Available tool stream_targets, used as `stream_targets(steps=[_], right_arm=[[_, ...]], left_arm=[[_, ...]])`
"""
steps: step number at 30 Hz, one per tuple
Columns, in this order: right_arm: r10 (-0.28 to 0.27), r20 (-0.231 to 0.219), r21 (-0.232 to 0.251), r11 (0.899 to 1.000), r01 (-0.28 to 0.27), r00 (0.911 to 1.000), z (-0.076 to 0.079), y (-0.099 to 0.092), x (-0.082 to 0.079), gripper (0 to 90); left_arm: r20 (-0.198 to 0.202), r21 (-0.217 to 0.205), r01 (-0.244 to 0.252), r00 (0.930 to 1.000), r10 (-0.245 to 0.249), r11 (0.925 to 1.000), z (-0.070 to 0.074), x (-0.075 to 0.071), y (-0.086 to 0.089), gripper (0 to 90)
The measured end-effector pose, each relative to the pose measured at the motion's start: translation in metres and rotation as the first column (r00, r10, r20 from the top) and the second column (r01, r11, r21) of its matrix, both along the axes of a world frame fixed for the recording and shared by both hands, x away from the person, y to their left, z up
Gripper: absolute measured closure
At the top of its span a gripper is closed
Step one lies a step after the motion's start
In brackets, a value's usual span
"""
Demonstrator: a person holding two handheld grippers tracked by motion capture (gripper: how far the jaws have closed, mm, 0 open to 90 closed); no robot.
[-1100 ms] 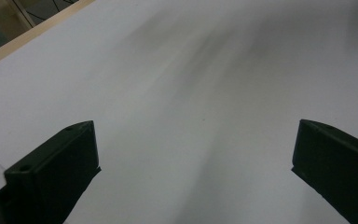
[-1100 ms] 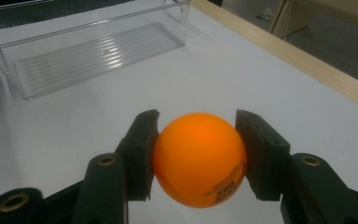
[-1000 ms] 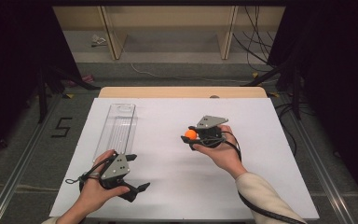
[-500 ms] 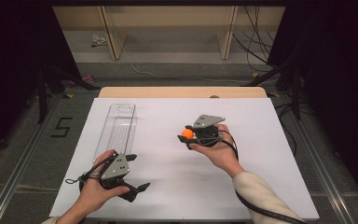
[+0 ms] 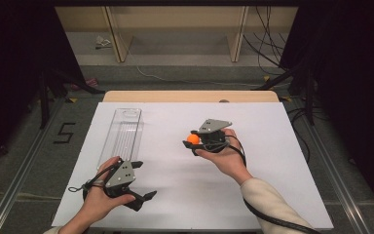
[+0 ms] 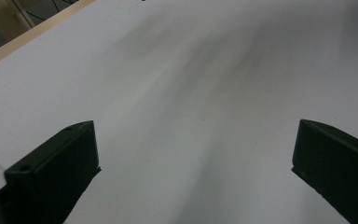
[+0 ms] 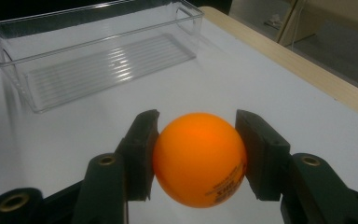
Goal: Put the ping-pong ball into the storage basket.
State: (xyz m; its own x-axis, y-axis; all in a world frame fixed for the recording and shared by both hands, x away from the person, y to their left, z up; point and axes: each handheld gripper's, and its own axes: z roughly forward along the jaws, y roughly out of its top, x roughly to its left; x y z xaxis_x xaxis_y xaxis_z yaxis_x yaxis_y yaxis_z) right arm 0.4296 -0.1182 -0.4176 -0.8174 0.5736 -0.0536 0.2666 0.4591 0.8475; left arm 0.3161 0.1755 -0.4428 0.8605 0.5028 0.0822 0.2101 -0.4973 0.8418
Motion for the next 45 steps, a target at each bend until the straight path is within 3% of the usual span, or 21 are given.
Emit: stream_targets(steps=[45], right_arm=[[0.031,0.0,0.013,0.999,-0.031,0.9995,0.004,0.022,0.004,51.5]], left_arm=[[0.001,0.0,-0.001,1.0,0.001,1.0,0.0,0.0,0.0,0.0]])
